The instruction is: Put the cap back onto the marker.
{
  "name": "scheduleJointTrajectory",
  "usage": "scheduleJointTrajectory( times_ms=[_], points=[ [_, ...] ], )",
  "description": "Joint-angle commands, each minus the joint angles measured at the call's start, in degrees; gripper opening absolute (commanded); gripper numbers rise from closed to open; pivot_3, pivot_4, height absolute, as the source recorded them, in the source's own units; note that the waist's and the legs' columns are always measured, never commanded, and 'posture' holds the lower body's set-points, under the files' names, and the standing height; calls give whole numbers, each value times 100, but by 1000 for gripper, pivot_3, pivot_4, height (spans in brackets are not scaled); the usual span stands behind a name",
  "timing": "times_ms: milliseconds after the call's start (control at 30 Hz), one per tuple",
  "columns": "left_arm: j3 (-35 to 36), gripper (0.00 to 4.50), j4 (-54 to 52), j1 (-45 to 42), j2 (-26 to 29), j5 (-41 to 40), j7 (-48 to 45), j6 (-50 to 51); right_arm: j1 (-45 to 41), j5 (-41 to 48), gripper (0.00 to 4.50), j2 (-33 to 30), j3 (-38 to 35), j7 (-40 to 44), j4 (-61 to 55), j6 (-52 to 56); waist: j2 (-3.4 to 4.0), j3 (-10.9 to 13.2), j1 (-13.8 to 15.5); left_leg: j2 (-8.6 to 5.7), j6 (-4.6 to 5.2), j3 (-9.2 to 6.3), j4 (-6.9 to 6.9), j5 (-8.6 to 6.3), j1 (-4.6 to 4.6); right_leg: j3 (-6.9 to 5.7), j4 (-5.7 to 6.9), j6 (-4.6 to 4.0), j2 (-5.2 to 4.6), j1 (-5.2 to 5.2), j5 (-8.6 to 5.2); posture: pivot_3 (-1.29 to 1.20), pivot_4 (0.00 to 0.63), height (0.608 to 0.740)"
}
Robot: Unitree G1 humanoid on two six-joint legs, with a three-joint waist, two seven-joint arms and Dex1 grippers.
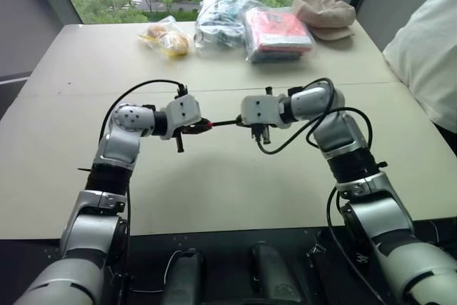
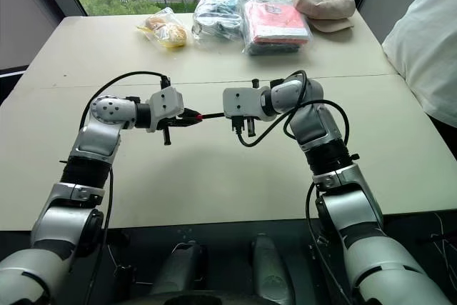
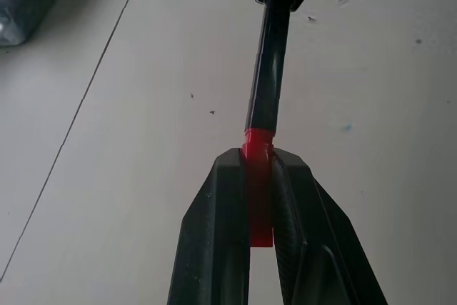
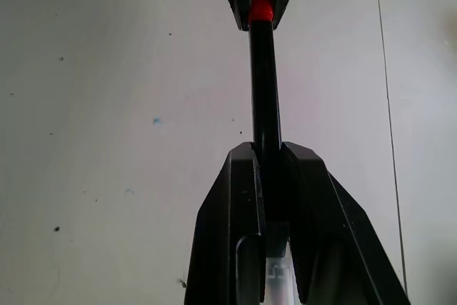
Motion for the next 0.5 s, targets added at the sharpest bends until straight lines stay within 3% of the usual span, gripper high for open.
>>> scheduleJointTrajectory(
  times_ms=[33, 267, 500],
  points=[
    [-234, 0, -950, -552, -785, -961, 138, -740, -55, 602, 56, 741, 846, 236, -463, -384, 0, 0, 1, 0, 0, 0, 0, 0, 0, 0, 0, 0, 0, 0, 0, 0, 150, 740],
    [-461, 0, -843, -497, -678, -799, -136, -1073, -33, 610, 56, 745, 845, 273, -461, -368, 0, 0, 5, 0, 0, 1, 0, 0, 0, 0, 0, 0, 0, 0, 0, 0, 150, 740],
    [-483, 0, -743, -668, -946, -738, 84, -1021, 20, 627, 56, 744, 810, 292, -516, -319, 0, 0, 5, 0, 0, 1, 1, 0, 0, 0, 1, 0, -1, 0, 0, 0, 150, 740]
  ],
)
